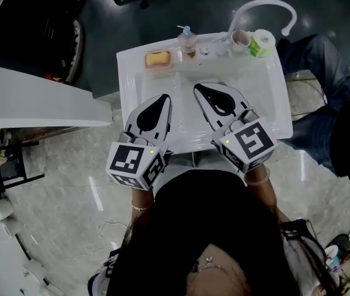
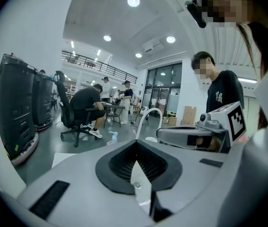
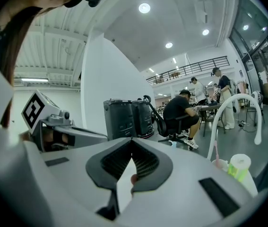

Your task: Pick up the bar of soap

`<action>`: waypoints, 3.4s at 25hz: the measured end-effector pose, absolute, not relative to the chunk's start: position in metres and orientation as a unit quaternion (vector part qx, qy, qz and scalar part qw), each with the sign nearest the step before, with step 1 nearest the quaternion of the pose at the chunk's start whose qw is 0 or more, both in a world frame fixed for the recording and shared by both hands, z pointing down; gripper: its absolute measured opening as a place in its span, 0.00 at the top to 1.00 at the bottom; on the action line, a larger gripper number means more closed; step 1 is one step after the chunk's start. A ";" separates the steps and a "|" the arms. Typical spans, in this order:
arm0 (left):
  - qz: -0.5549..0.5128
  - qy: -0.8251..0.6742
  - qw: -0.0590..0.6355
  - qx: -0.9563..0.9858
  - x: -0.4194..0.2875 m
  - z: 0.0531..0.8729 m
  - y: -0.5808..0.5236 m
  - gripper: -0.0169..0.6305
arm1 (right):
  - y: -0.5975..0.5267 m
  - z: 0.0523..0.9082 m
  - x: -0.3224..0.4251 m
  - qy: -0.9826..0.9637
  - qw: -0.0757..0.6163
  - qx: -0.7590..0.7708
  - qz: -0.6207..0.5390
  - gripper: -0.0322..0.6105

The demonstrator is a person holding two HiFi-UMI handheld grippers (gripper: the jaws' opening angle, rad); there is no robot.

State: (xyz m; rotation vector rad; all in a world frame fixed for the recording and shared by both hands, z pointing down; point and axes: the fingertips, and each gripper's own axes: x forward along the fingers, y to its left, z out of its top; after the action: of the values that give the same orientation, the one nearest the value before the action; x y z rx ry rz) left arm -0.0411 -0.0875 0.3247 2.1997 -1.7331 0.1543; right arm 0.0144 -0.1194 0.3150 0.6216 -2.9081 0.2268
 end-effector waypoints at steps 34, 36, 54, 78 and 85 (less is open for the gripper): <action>0.048 -0.585 0.219 0.779 -0.157 0.376 -0.169 0.96 | -0.218 0.414 -0.093 -0.950 0.195 0.242 0.037 0.94; 0.049 -0.588 0.227 0.775 -0.164 0.383 -0.169 0.96 | -0.222 0.423 -0.101 -0.950 0.208 0.233 0.027 0.94; 0.045 -0.608 0.256 0.750 -0.231 0.425 -0.160 0.96 | -0.247 0.510 -0.172 -0.915 0.376 0.128 -0.071 0.92; 0.023 -0.624 0.300 0.721 -0.264 0.475 -0.142 0.96 | -0.257 0.585 -0.202 -0.842 0.527 0.002 -0.112 0.76; 0.022 -0.623 0.310 0.718 -0.263 0.480 -0.137 0.96 | -0.255 0.593 -0.203 -0.829 0.550 -0.024 -0.100 0.74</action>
State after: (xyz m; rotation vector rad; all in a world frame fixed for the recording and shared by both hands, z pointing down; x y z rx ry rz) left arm -0.2627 -0.1368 0.4796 1.8957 -1.6452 0.0575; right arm -0.2033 -0.2555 0.5925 -0.0577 -1.9615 -0.2376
